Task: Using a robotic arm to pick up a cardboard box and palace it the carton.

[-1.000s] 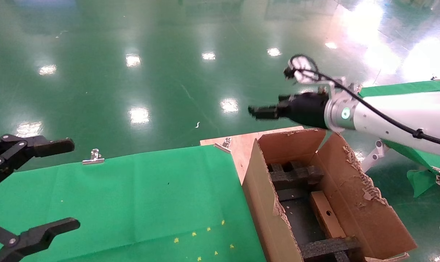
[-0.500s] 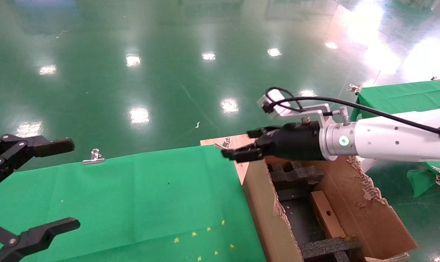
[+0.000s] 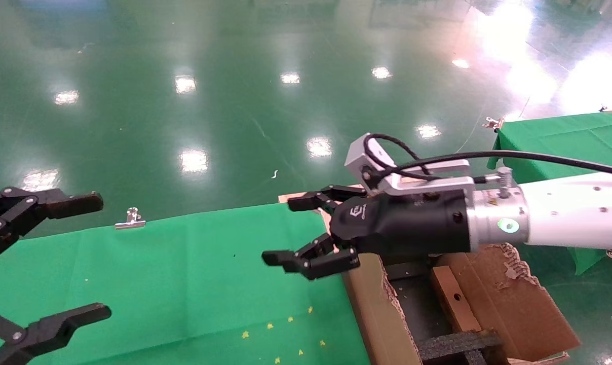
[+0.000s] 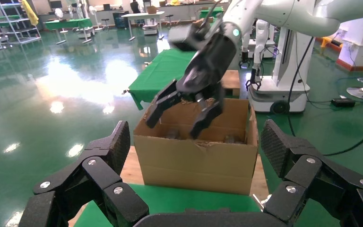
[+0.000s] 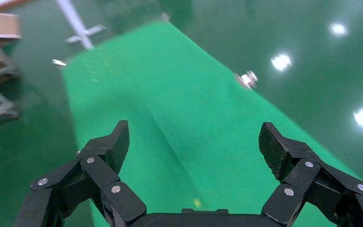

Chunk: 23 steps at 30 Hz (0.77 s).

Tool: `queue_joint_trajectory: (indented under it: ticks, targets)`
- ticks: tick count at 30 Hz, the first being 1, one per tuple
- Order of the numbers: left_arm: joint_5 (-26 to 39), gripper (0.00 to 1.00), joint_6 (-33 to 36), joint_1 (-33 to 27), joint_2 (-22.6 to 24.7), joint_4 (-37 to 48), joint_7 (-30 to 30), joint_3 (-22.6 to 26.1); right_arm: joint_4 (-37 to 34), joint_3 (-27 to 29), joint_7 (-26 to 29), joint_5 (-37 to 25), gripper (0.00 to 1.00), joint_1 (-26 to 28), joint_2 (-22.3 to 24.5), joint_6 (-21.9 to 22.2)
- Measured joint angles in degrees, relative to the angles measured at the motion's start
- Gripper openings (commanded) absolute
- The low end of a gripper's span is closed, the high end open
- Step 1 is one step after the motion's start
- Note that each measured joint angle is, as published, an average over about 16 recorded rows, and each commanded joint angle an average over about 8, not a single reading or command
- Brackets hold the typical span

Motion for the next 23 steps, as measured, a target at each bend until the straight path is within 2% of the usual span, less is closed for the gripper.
queue_joint_trajectory:
  ticks: [8,12,17,23]
  targets:
    - [0.0,1.0,0.0,0.0,0.0,0.0,0.0,0.0,-0.6,9.6,-14.1,10.8,1.0,-5.6,-0.6,-8.7]
    - [0.0,1.0,0.0,0.0,0.0,0.0,0.0,0.0,-0.9,13.3,-19.1,14.9,1.0,-7.7,-0.8,-11.9]
    - [0.0,1.0,0.0,0.0,0.0,0.0,0.0,0.0,-1.1,15.8,-22.4,17.8,1.0,-9.2,-1.0,-14.2]
    - [0.0,1.0,0.0,0.0,0.0,0.0,0.0,0.0,-1.1,16.9,-23.5,19.1,1.0,-9.8,-1.0,-15.1]
